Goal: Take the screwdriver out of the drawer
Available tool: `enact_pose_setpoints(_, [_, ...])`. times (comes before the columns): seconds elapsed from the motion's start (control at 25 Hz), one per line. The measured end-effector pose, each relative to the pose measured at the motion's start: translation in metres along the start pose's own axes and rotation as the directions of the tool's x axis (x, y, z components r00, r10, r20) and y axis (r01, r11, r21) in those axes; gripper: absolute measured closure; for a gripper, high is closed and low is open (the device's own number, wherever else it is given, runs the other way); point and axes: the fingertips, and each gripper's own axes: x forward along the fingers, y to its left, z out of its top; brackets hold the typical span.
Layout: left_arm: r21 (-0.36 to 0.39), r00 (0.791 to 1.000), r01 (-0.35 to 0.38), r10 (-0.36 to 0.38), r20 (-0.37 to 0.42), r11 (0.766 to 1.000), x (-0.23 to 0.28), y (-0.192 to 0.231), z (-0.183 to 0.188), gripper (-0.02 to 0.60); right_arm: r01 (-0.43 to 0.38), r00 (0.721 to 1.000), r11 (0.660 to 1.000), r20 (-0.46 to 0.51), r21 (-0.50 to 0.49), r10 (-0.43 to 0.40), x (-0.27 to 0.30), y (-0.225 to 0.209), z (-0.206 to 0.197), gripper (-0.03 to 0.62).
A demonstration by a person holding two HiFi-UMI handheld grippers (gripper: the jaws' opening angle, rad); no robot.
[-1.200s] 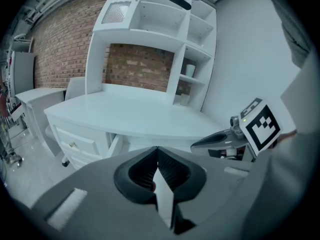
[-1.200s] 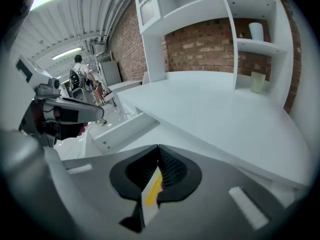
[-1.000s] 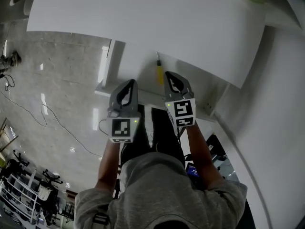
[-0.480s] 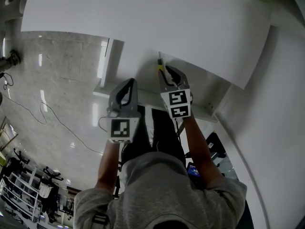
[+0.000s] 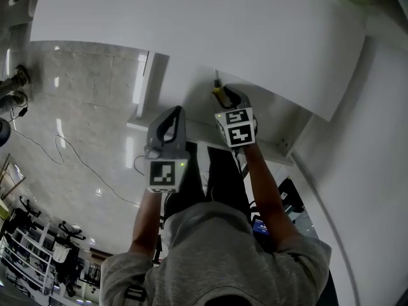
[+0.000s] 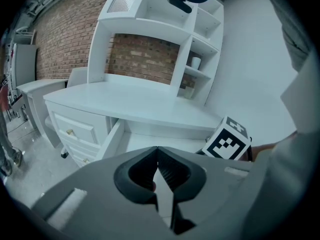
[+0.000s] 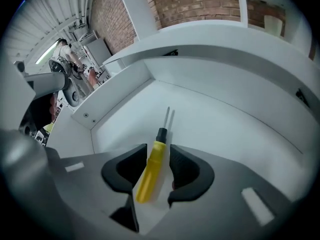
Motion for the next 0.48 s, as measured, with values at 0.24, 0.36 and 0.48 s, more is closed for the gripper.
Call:
enact_pose_setpoints(0.24, [-0.025, 1.0, -0.022, 0.022, -0.006, 0.999, -0.0013, 0.0019, -0.0011, 0.569, -0.019, 0.999, 1.0, -0.027, -0.009, 0.019, 0.0032, 0.0059, -0.002, 0.464])
enact_pose_setpoints(0.36, [-0.03, 1.0, -0.028, 0.027, -0.007, 0.999, -0.0002, 0.0026, -0.0023, 0.569, -0.023, 0.999, 1.0, -0.029, -0.009, 0.023, 0.0052, 0.0066, -0.0013, 0.473])
enact_pose_setpoints(0.48, [-0.036, 0.999, -0.036, 0.035, -0.007, 0.999, -0.001, 0.0035, -0.0036, 0.569, -0.022, 0.999, 1.0, -0.037, -0.016, 0.022, 0.005, 0.0088, -0.0013, 0.48])
